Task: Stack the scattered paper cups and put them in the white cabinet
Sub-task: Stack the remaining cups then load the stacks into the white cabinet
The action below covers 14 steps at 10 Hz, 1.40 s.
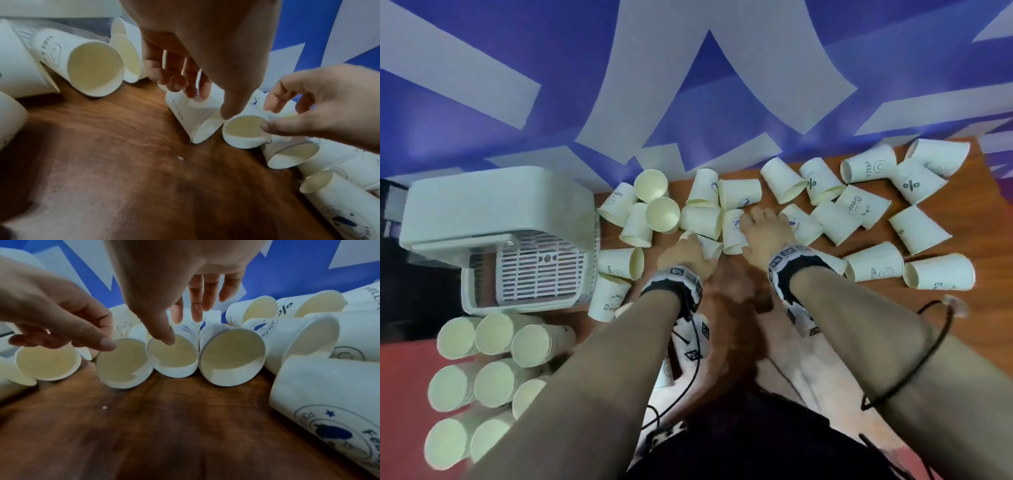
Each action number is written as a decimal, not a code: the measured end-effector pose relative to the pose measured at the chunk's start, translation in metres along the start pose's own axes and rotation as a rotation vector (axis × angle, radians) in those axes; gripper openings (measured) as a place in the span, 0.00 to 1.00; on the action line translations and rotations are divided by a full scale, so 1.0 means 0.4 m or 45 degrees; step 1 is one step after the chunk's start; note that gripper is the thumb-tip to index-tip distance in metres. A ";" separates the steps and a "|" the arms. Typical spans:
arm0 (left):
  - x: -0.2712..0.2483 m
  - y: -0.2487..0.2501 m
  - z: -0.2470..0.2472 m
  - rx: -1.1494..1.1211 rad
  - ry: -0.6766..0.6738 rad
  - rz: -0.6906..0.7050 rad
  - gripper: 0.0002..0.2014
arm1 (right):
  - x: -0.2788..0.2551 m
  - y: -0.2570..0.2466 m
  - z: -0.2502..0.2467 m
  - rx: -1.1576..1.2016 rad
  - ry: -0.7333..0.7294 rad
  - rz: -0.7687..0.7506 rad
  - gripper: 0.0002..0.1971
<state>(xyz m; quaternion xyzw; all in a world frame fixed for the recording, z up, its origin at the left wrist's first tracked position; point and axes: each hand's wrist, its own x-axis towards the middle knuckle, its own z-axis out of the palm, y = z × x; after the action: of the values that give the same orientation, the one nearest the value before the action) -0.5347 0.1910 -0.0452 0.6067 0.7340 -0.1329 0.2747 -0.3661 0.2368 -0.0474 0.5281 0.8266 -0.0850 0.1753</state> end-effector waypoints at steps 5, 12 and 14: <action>-0.009 -0.030 0.044 -0.057 0.084 -0.134 0.23 | 0.005 -0.032 0.018 0.063 -0.046 0.070 0.26; -0.520 -0.448 0.029 -0.770 0.465 -0.510 0.09 | -0.217 -0.486 -0.172 0.289 0.209 -0.275 0.11; -0.632 -0.584 0.073 -0.789 0.598 -0.679 0.05 | -0.252 -0.653 -0.179 0.317 0.176 -0.421 0.10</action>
<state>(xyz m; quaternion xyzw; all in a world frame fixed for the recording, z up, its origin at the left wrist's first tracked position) -0.7240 -0.0846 0.0414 0.3001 0.9116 0.1673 0.2256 -0.5781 0.0634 0.0452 0.4074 0.8951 -0.1775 0.0352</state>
